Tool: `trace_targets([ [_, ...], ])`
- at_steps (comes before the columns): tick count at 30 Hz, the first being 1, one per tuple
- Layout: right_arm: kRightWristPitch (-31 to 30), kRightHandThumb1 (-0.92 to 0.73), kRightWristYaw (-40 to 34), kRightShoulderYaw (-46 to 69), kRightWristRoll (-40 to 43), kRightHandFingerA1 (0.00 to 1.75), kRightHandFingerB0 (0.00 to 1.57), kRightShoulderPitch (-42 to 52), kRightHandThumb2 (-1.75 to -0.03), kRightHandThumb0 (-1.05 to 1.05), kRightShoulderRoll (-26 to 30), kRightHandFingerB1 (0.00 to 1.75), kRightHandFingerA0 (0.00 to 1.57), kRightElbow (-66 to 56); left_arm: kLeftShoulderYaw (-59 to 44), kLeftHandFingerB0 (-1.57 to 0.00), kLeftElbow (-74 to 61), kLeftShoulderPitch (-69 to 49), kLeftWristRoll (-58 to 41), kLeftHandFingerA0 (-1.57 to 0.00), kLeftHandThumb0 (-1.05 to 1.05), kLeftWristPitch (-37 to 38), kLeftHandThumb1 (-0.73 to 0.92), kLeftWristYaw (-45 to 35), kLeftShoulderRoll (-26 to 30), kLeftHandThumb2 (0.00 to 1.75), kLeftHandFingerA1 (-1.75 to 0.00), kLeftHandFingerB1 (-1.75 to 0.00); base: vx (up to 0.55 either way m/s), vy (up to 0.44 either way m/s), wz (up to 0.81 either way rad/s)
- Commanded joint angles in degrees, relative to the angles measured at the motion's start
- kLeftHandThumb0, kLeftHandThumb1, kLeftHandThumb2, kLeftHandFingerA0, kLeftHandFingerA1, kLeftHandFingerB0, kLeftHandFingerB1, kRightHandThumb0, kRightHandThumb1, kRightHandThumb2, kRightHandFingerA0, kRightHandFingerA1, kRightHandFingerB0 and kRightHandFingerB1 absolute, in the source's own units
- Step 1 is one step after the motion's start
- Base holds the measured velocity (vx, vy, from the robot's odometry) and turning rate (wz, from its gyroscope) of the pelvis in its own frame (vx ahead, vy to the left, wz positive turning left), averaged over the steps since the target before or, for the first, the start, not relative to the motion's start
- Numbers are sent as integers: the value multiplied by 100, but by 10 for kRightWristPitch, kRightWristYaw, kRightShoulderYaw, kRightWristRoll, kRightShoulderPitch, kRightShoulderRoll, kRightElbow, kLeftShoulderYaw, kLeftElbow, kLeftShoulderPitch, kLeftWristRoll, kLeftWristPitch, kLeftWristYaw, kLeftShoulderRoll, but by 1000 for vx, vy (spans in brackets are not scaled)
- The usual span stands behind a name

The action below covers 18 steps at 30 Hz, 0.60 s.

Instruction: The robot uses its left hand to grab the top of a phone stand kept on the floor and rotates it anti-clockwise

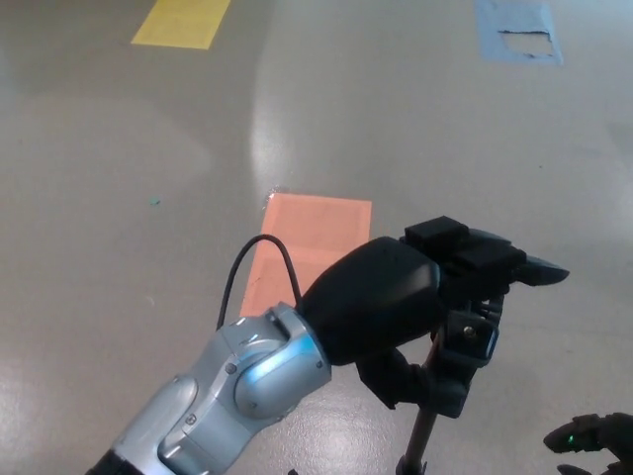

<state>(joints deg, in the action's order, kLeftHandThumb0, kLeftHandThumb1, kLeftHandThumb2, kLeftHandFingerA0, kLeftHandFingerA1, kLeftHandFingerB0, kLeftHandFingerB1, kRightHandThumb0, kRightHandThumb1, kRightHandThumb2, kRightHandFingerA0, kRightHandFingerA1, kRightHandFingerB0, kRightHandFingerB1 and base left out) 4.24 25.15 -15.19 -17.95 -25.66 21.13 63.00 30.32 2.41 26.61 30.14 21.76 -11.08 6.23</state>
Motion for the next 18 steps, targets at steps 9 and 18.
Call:
trace_targets([
  [9,56,-72,-27,-22,-24,54,34,5,-96,-59,26,48,51,11,13,-17,-59,-19,-17,-12,-22,-12,28,-41,-1,85,-51,-52,0,0,0],
  [18,12,-66,-12,17,15,50,6,2,-87,-60,8,29,41,6,-1,-67,-18,-19,-26,-76,-13,37,64,7,-16,60,-144,-41,0,0,0],
])
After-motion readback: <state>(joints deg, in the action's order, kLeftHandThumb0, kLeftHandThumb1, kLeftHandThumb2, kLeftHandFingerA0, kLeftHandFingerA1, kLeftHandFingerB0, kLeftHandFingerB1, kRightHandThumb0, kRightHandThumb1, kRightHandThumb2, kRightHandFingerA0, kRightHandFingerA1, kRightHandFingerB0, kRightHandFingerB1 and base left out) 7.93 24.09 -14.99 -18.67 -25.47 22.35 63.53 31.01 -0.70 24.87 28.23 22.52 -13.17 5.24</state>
